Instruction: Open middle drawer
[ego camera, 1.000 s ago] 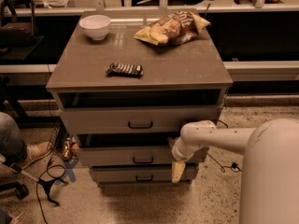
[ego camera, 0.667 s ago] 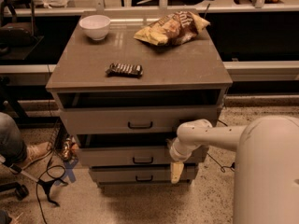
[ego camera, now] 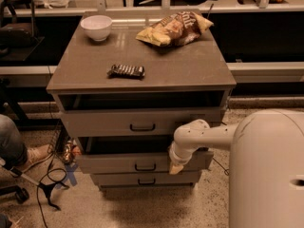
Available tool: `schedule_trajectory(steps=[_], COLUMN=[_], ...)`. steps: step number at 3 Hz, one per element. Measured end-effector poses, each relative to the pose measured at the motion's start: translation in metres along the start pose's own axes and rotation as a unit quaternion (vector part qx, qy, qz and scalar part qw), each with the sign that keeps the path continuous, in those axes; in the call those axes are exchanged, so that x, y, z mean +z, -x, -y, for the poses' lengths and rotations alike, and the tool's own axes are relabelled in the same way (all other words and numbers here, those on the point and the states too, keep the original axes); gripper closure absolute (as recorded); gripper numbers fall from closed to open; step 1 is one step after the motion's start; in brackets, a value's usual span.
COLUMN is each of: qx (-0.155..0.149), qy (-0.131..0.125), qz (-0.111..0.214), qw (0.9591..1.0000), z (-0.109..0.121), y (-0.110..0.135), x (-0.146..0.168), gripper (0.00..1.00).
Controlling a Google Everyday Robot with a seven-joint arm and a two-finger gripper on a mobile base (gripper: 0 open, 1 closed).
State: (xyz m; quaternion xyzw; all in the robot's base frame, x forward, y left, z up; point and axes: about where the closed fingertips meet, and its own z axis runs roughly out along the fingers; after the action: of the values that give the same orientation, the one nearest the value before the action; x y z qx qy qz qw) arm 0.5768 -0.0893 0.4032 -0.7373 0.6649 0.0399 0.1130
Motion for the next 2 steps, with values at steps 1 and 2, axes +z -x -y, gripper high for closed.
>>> schedule_trajectory(steps=[1, 2], qx=[0.009, 0.018], qy=[-0.011, -0.018], qz=[-0.005, -0.004], qw=[0.9999, 0.9997], z=[-0.0078, -0.0135], y=[-0.0036, -0.0087], x=[-0.0125, -0.0182], gripper=[0.8, 1.0])
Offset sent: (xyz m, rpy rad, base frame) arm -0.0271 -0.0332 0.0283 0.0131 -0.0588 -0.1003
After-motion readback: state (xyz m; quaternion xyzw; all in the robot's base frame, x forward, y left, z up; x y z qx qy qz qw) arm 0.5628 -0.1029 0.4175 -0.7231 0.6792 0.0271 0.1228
